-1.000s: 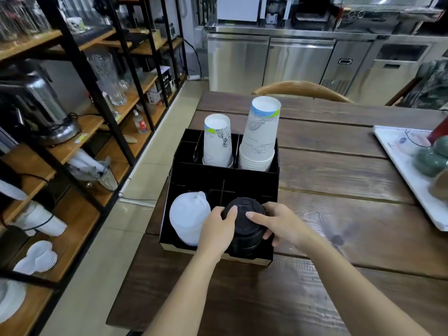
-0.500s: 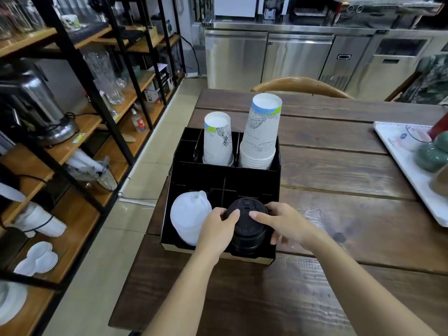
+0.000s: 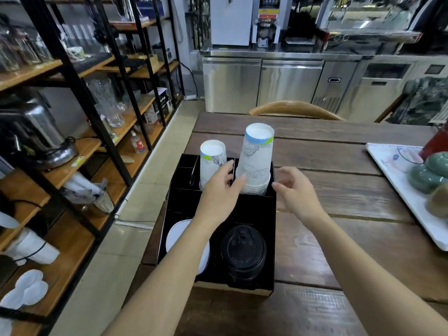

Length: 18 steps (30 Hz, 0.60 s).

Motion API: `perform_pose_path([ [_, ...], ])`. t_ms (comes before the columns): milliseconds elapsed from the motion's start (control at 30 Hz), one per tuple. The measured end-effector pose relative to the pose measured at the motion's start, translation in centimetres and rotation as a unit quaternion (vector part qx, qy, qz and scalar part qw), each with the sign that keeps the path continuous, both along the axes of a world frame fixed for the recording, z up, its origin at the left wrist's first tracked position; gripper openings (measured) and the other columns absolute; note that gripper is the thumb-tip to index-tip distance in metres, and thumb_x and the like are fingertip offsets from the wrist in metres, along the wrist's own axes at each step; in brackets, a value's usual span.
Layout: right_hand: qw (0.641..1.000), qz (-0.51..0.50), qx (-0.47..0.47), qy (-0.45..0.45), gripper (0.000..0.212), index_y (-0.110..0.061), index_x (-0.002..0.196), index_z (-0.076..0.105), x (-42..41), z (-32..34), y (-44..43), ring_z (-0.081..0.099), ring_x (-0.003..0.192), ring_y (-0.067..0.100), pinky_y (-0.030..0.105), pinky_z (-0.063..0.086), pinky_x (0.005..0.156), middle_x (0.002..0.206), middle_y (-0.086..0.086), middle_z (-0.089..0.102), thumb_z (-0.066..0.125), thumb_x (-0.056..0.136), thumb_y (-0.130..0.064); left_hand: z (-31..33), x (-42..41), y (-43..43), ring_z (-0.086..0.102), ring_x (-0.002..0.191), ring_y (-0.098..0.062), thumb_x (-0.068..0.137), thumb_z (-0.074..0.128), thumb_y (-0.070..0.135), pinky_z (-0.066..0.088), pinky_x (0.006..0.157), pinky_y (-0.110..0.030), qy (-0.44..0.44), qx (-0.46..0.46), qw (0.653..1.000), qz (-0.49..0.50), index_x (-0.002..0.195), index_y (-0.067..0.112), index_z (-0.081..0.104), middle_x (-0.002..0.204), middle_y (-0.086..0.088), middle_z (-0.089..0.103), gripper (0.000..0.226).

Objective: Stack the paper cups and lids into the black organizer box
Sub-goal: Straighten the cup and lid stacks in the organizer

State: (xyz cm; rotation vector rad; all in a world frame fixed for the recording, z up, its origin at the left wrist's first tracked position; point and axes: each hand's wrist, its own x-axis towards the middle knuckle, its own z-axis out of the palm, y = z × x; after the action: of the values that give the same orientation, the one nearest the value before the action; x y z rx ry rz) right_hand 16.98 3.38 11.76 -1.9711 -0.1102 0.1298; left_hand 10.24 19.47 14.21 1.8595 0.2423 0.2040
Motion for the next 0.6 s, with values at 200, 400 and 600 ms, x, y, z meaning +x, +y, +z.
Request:
perform_pose_path([
  [200,0.995,0.102,-0.001,-0.01,0.085,-0.027,0.145,0.024,2.1,1.6,1.1,0.035,0.137,0.012,0.04,0.028,0.116,0.149,-0.003,0.037,0.058,0.075,0.006,-1.6,4.4,-0.1,0.001,0.147,-0.006,0.09,0.057,0.033,0.004,0.119,-0.029,-0.004,0.045,0.997,-0.066,0.15,0.031,0.007,0.161,0.007,0.004,0.078],
  [400,0.981,0.185,0.051,-0.011,0.096,-0.037,0.139,0.018,2.3,1.6,1.6,0.04,0.107,-0.031,0.002,0.035,0.095,0.125,-0.035,0.041,0.051,0.069,0.02,-2.1,5.6,-0.9,0.024,0.139,0.0,0.082,0.061,0.034,0.022,0.12,-0.039,0.004,-0.013,0.995,-0.1,0.15,0.035,0.003,0.145,0.025,0.024,0.089],
  [600,0.973,0.208,0.073,-0.07,0.092,-0.05,0.117,0.023,1.2,2.6,1.7,0.044,0.097,-0.034,-0.007,0.034,0.076,0.117,-0.034,0.041,0.05,0.073,0.025,-2.8,6.3,-0.6,0.026,0.14,-0.002,0.078,0.066,0.033,0.025,0.118,-0.037,0.005,-0.037,0.993,-0.114,0.149,0.039,0.001,0.143,0.026,0.027,0.096],
])
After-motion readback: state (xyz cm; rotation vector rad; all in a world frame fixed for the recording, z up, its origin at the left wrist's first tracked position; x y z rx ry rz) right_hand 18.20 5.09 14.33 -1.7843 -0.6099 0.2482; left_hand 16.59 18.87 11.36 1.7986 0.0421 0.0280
